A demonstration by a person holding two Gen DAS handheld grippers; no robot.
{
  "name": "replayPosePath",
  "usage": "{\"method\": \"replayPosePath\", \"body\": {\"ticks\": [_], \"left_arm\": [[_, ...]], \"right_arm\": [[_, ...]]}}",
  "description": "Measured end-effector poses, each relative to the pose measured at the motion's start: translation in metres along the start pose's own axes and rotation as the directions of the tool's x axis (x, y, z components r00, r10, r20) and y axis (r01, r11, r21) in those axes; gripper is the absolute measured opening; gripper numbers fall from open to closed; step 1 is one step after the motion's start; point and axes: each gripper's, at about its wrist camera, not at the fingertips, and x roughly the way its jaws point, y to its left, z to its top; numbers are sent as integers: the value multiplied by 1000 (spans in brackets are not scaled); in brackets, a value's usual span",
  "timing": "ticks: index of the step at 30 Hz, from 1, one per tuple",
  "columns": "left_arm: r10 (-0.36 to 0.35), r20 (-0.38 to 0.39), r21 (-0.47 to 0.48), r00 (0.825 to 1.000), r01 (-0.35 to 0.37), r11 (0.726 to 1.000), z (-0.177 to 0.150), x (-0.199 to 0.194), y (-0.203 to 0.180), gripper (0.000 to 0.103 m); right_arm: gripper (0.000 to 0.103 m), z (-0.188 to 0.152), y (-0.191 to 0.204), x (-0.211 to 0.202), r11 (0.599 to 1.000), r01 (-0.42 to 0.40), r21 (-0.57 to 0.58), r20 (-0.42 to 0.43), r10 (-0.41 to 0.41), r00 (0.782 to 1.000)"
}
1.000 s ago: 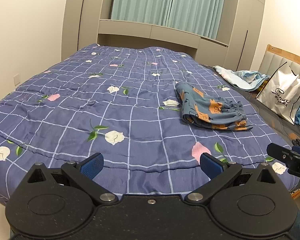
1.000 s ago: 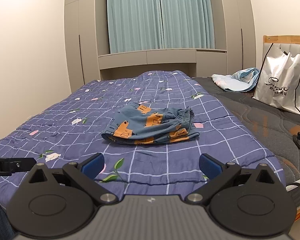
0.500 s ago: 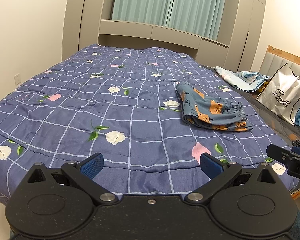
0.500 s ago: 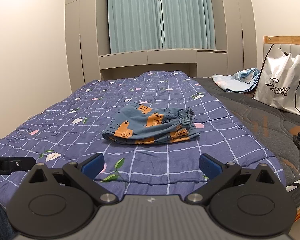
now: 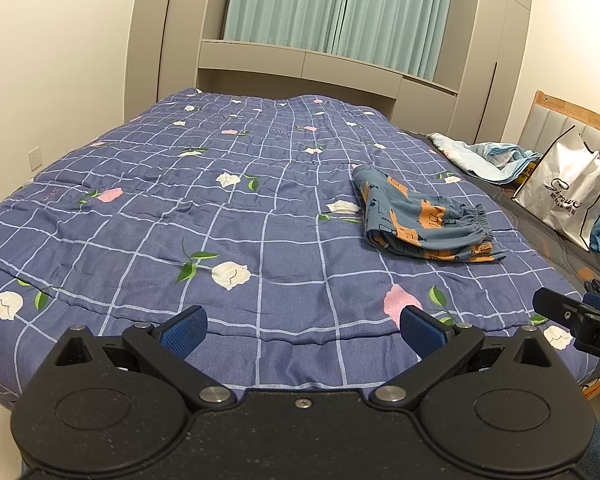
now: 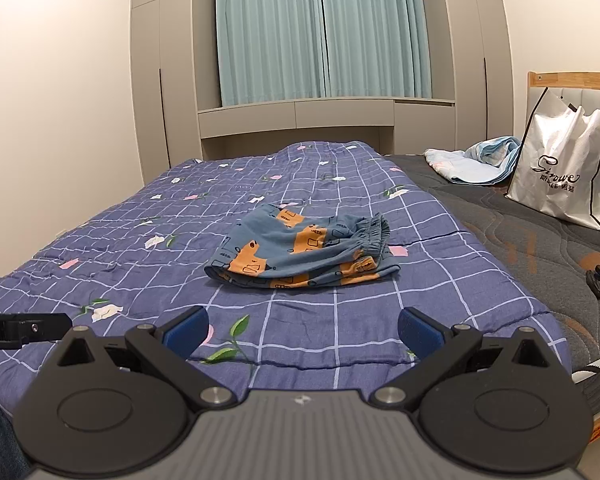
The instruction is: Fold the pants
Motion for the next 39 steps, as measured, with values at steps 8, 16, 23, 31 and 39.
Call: {"method": "replayPosePath", "body": {"ticks": [8, 16, 23, 31, 39], "left_arm": [[32, -23, 19, 999, -31, 999, -1, 1, -7, 102], [31, -22, 11, 999, -30, 999, -1, 0, -7, 102], [35, -24, 11, 999, -35, 999, -1, 1, -6, 102], [36, -24, 11, 999, -35, 999, -1, 1, -6, 102], [34, -24, 8, 999, -34, 999, -2, 1, -6, 102]], "right_arm": [[103, 0, 0, 0, 1000, 0, 0, 1, 0, 1000], [103, 0, 0, 0, 1000, 0, -1, 1, 0, 1000], [103, 0, 0, 0, 1000, -1, -1, 1, 1, 1000], [103, 0, 1, 0, 1000, -1, -1, 1, 1, 1000], [103, 0, 0, 0, 1000, -1, -2, 1, 1, 1000]]}}
